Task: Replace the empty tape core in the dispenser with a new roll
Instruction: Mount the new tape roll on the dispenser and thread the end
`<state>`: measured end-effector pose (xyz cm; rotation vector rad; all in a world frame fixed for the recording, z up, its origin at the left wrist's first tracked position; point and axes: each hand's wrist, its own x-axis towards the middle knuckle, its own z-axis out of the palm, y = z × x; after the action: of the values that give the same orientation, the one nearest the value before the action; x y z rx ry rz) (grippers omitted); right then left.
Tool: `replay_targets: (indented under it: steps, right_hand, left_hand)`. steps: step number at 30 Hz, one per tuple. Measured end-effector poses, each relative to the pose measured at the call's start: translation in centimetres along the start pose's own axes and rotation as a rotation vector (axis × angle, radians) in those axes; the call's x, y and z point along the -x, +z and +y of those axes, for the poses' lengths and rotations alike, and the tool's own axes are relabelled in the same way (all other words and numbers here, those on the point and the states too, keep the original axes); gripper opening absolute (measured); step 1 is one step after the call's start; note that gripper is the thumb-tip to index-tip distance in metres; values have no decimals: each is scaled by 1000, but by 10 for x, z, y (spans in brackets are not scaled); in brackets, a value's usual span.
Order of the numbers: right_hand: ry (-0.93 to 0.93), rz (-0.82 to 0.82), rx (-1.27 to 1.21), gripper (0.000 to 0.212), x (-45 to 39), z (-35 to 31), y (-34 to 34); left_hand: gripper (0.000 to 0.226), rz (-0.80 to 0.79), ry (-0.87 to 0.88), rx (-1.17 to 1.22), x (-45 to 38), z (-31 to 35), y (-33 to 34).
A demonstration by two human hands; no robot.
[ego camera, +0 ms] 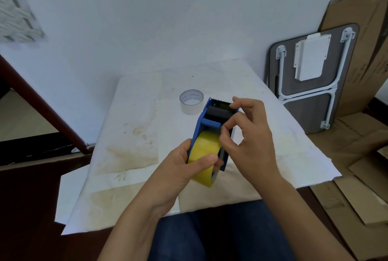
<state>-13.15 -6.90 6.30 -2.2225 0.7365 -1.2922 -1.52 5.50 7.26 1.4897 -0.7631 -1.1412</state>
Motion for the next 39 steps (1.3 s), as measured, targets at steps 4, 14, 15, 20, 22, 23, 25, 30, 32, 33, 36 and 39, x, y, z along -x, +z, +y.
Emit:
replay_targets:
  steps: [4,14,15,20,22,23,25,30,32,33,36,39]
  right_hand:
    - [-27,-8,31,9,1,0,-1]
    - [53,-24,7,11,-1,5,-1]
    - [59,-20,8,10,-1,5,-1]
    - [118,5,-24,7,1,5,-2]
    - [127,5,-18,6,0,6,-2]
    - [117,4,-15,6,-1,6,-1]
    - [90,11,-7,5,-3,6,-1]
    - [100,19,24,5,-4,6,2]
    - [116,9,27,5,-3,7,2]
    - [124,6,30,5,-3,8,3]
    - [164,14,15,6,-3,11,3]
    - [205,33,-14,7,-3,11,2]
  left_hand:
    - [55,-30,-18,20,0,1,-1]
    - [52,-72,-66,-31,-2,4,-3]
    - [52,-76,-71,-33,-2,4,-4]
    - [56,-112,-114,-86,-1,-1,-9]
    - [57,-136,-121,-94,0,-2,-10]
    - [56,-140,-121,-89,0,-2,-10]
    - [54,-127,-122,-60,0,-2,-10]
    - [61,-50,-139,-47,-5,-5,-9]
    - [62,-43,-155,-62,-7,-7,-9]
    - [62,-45,-161,-76,-8,-8,-10]
    - [63,-46,-171,-99,-9,-11,-10]
    - [60,-1,-154,-46,-10,-12,-9]
